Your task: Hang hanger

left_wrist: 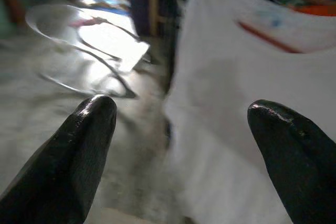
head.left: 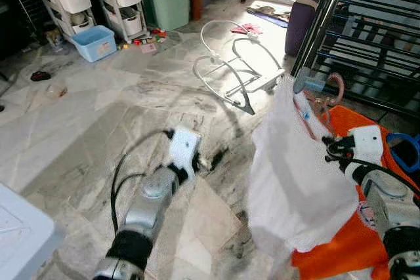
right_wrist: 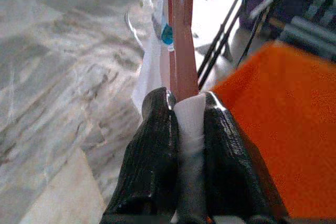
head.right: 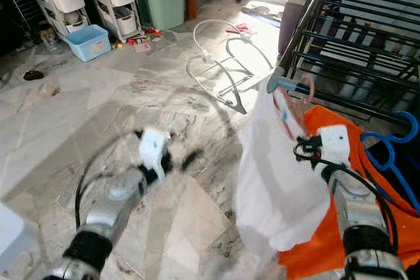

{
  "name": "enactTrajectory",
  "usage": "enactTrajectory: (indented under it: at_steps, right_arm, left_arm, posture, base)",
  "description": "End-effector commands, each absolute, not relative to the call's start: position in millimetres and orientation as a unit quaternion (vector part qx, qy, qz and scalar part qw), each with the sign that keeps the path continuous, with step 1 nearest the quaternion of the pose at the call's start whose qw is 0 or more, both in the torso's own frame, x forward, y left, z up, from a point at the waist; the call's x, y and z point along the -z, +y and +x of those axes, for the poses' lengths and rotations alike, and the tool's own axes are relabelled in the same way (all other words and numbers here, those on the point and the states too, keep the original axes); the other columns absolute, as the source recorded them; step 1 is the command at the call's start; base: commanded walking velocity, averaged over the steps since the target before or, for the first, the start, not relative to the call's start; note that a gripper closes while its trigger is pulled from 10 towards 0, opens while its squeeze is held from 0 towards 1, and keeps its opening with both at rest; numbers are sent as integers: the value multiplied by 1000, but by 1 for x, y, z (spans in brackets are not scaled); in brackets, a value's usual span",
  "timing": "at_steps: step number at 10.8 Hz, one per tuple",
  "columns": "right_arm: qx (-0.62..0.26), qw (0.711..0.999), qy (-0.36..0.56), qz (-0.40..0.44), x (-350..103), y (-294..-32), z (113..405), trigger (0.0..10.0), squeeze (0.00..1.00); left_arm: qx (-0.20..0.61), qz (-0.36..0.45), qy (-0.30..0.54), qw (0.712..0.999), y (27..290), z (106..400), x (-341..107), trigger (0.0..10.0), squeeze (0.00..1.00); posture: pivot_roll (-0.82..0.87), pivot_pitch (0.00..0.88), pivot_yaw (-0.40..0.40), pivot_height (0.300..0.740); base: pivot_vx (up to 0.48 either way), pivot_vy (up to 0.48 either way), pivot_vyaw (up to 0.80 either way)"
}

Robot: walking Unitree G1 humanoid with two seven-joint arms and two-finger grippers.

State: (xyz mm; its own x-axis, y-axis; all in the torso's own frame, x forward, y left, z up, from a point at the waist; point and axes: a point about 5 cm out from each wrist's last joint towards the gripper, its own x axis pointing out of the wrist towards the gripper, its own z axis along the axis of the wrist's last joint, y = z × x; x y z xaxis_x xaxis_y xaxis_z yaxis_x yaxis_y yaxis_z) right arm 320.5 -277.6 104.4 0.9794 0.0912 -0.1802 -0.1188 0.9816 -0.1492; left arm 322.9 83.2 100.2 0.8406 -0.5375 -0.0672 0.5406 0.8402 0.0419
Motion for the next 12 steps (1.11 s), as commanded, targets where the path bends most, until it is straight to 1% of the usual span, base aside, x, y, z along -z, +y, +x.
enactTrajectory:
  at_steps: [1, 3, 4, 5, 6, 7, 8, 9, 10, 11, 12]
  right_arm:
    - [-38, 995, 31, -91, -129, -278, 324, 0, 0]
    - [-21, 993, 8, -115, -135, -268, 306, 0, 0]
    - [-13, 993, -3, -121, -134, -261, 290, 0, 0]
    - [4, 992, -20, -121, -136, -256, 274, 0, 0]
    - [39, 995, -30, -90, -137, -251, 259, 0, 0]
    - [80, 992, -56, -81, -143, -241, 241, 0, 0]
    - [120, 988, -71, -64, -145, -236, 229, 0, 0]
    - [127, 987, -73, -60, -145, -235, 227, 0, 0]
    - [151, 987, -54, -32, -136, -222, 214, 0, 0]
    - [154, 987, -44, -20, -128, -209, 207, 0, 0]
    - [160, 986, -37, -13, -121, -201, 204, 0, 0]
  left_arm:
    - [253, 41, 16, 966, 91, 329, -106, 10000, 0]
    - [239, 42, 16, 970, 101, 328, -106, 10000, 0]
    - [257, 61, 23, 964, 106, 321, -101, 10000, 0]
    - [248, 70, 35, 966, 112, 322, -97, 10000, 0]
    - [238, 82, 24, 967, 117, 326, -100, 10000, 0]
    - [225, 98, 8, 969, 120, 332, -106, 10000, 0]
    - [204, 95, 11, 974, 118, 335, -106, 10000, 0]
    - [199, 94, 11, 975, 117, 336, -106, 10000, 0]
    - [204, 92, 14, 975, 106, 335, -102, 10000, 0]
    - [239, 96, 19, 966, 96, 333, -99, 10000, 0]
    - [295, 105, 36, 949, 86, 330, -97, 10000, 0]
  posture:
    - [111, 28, -40, 740]
    - [116, 13, -42, 740]
    - [121, 4, -55, 740]
    - [126, 0, -61, 740]
    - [127, 0, -68, 740]
    - [118, 0, -66, 740]
    - [104, 0, -55, 740]
    - [97, 0, -48, 740]
    - [80, 0, -26, 740]
    - [76, 0, -17, 740]
    - [75, 0, 6, 740]
  base:
    - [0, 0, 0]
    - [0, 0, 0]
    - [0, 0, 0]
    - [0, 0, 0]
    - [0, 0, 0]
    - [0, 0, 0]
    - [0, 0, 0]
    - [0, 0, 0]
    - [0, 0, 0]
    - [0, 0, 0]
    - [0, 0, 0]
